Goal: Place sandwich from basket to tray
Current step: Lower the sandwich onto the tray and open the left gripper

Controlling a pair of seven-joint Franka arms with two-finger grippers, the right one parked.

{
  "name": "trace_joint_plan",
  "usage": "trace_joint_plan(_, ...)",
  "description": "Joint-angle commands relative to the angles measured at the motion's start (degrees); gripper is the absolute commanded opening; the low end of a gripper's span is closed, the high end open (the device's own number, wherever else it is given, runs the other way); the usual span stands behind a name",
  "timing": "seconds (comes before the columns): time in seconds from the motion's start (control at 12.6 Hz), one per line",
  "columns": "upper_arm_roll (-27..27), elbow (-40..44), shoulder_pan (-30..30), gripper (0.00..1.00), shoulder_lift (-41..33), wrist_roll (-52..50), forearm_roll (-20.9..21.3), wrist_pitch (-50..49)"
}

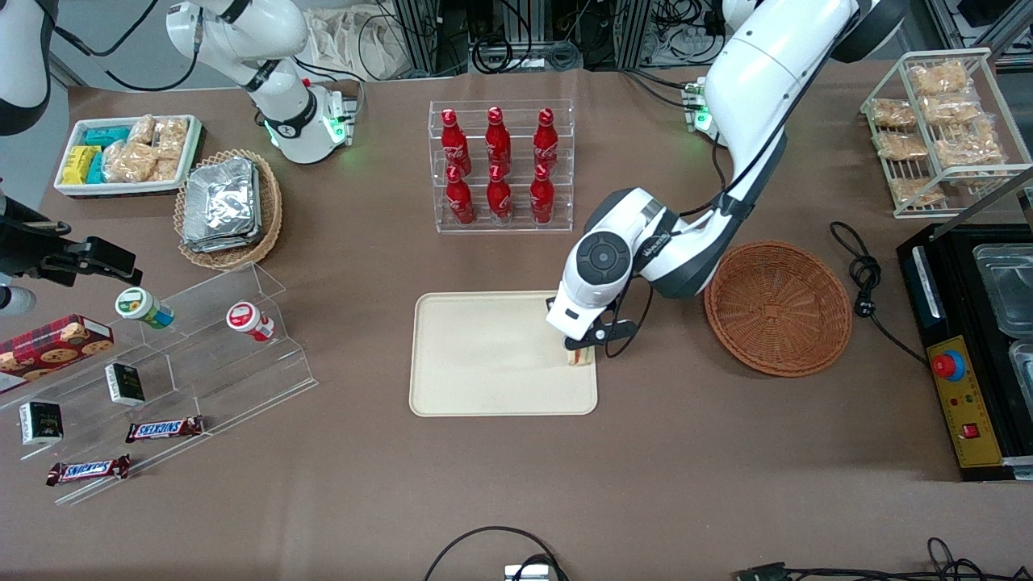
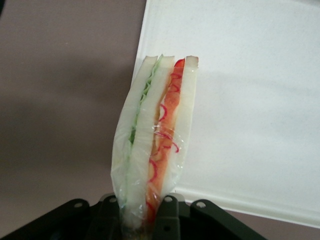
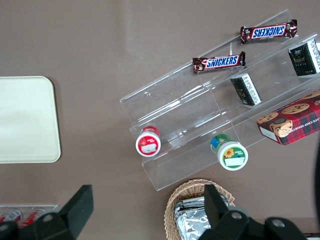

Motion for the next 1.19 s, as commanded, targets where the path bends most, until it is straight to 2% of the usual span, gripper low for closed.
trace_joint_plan(0.0, 0.4, 0.9, -1.0, 0.00, 2.4, -0.9, 1.2, 2.7)
trace_joint_plan(0.16, 0.3, 0.9, -1.0, 0.00, 3.2, -1.1, 5.5, 3.9)
trace_joint_plan(0.24, 0.3, 0.9, -1.0, 0.00, 3.3, -1.1, 5.8, 3.9)
trace_joint_plan(0.32, 0.4, 0.9, -1.0, 0.16, 3.3, -1.1, 5.8, 3.7)
trace_joint_plan(0.4, 0.4, 0.9, -1.0, 0.45, 3.2, -1.2, 5.8, 3.6)
trace_joint_plan(0.48, 0.3, 0.9, -0.9, 0.99, 3.1, -1.8, 5.8, 3.6)
trace_joint_plan(0.87, 0.3, 0.9, -0.7, 1.00, 1.8, -4.0, 5.5, 3.1)
trace_joint_plan(1.11, 0.3, -3.6, -0.1, 1.00, -4.8, -3.1, 5.7, 0.9)
